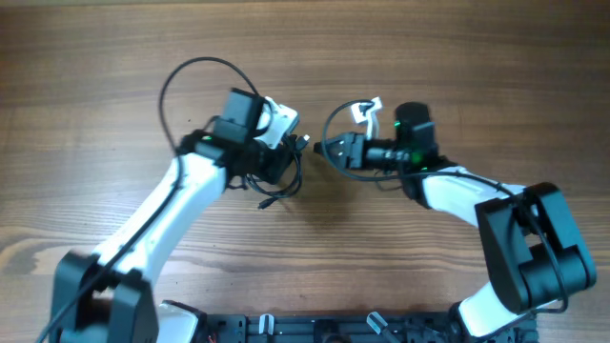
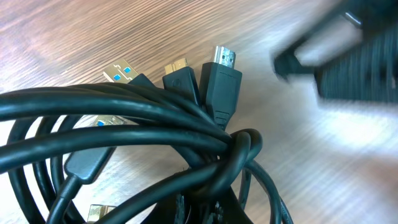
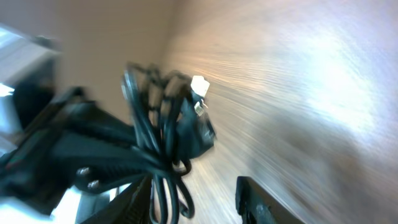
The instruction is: Untangle cables
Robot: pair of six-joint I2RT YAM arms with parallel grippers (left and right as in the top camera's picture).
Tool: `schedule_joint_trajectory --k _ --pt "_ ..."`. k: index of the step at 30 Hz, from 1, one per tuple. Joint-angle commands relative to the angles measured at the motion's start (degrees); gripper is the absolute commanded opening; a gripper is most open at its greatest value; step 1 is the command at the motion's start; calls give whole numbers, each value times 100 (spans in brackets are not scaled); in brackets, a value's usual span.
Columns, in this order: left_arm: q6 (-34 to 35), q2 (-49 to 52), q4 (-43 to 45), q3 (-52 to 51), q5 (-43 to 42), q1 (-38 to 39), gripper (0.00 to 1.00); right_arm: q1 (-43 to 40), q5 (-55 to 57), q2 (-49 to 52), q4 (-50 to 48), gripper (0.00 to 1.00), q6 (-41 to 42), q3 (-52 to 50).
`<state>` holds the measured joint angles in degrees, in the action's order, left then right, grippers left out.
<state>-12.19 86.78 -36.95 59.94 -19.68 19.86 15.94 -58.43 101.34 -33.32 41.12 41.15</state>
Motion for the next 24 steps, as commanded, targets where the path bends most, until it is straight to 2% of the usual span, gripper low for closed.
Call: schedule_joint_trajectory --k 1,6,12,14,19,24 --pt "-997 -210 -101 7 -2173 -415 4 -260 -2081 83 -1008 47 -2 74" --pt "-1539 -116 -227 4 -3368 -654 4 -278 -2422 83 -2031 48 918 74" --pt "-1799 22 -452 4 -3501 -647 4 -267 -2422 83 -1971 50 1023 74" --pt "-2120 39 -678 4 -3519 -647 4 -249 -2420 83 -1971 50 1005 74" --pt "-2789 39 -1281 4 -3578 -647 4 -197 -2369 85 -1670 50 988 74" --pt "-3670 39 -1971 4 -3674 -649 4 -170 -1915 85 -627 50 1268 74"
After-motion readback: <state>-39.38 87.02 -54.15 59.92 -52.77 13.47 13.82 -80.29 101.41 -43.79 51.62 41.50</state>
